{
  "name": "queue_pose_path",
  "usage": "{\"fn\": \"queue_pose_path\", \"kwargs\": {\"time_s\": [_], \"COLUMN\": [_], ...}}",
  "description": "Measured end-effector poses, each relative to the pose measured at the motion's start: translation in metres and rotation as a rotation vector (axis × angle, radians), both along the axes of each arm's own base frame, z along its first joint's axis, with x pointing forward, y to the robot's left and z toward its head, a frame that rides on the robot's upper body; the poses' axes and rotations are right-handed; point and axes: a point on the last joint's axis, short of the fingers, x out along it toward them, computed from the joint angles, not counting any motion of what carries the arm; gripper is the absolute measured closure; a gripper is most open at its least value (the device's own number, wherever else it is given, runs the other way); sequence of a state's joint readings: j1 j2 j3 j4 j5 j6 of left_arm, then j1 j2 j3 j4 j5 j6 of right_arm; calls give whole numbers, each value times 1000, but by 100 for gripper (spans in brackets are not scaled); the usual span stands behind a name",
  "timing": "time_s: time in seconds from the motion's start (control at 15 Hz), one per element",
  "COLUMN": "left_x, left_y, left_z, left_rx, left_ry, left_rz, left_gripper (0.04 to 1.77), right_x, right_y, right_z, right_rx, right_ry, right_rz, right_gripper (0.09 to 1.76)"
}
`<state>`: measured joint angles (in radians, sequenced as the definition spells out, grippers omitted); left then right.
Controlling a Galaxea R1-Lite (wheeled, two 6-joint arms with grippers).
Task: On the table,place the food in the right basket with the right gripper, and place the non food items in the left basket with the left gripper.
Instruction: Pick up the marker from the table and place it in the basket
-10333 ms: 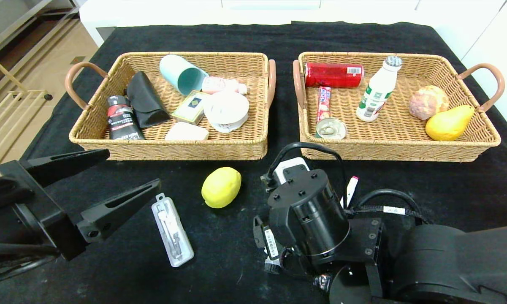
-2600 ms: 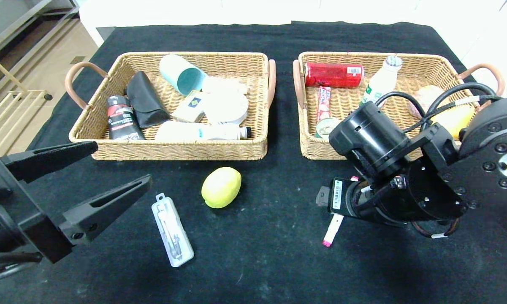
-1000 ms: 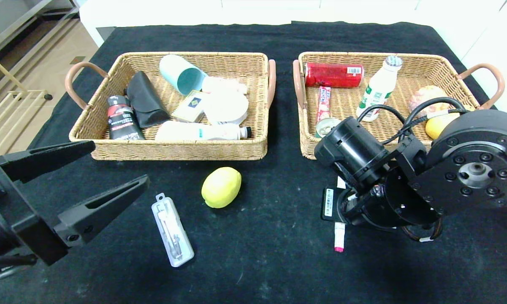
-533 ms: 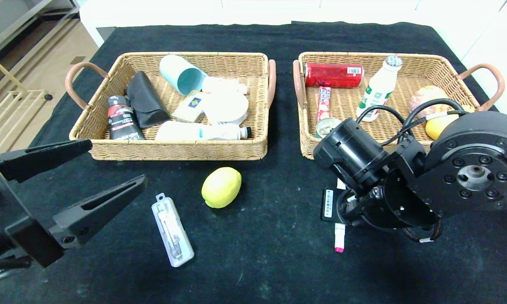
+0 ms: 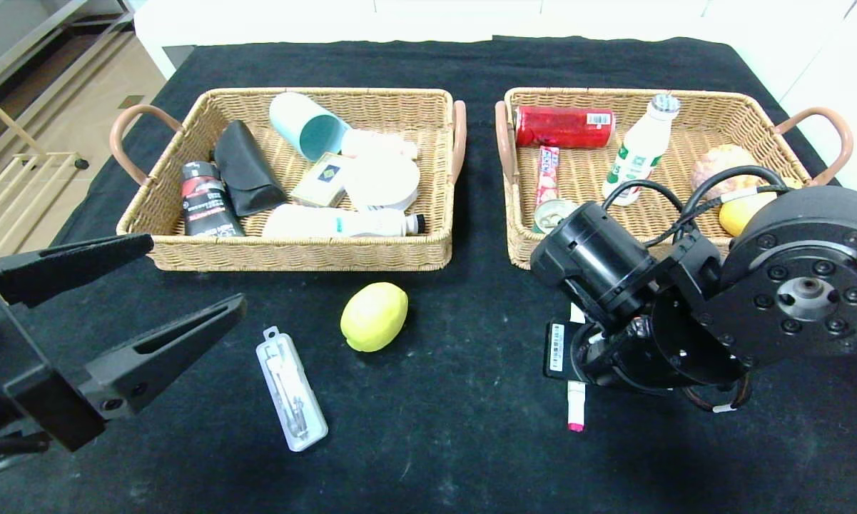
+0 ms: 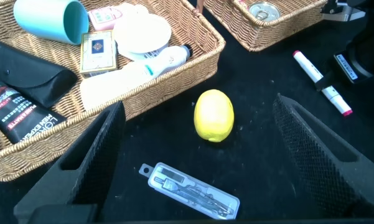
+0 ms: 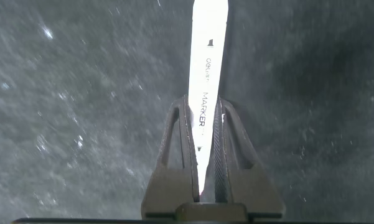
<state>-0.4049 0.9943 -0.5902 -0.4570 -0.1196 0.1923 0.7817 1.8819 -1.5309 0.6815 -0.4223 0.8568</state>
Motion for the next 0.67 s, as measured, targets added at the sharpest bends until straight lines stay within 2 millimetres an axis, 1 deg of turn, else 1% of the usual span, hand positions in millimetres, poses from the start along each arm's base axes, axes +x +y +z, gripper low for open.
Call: {"fn": "queue_pose_path", "kwargs": {"time_s": [0.13,0.33,0.53,0.67], "left_x": [0,0,0,0], "left_y": [0,0,0,0], "left_z": [0,0,0,-1], "left_rx": [0,0,0,1], "left_ry": [0,0,1,3], "left_rz": [0,1,2,2], "left_gripper": [9,9,9,9], "right_x": [-4,-20,-36,-42], "right_y": [-2,-1,5,12], "right_z": [7,23,33,42], "right_rx": [10,15,2,1], "right_ry": [-15,-44,-75,-106], "right_rz": [8,70,169,231], "right_gripper": [159,159,159,159]}}
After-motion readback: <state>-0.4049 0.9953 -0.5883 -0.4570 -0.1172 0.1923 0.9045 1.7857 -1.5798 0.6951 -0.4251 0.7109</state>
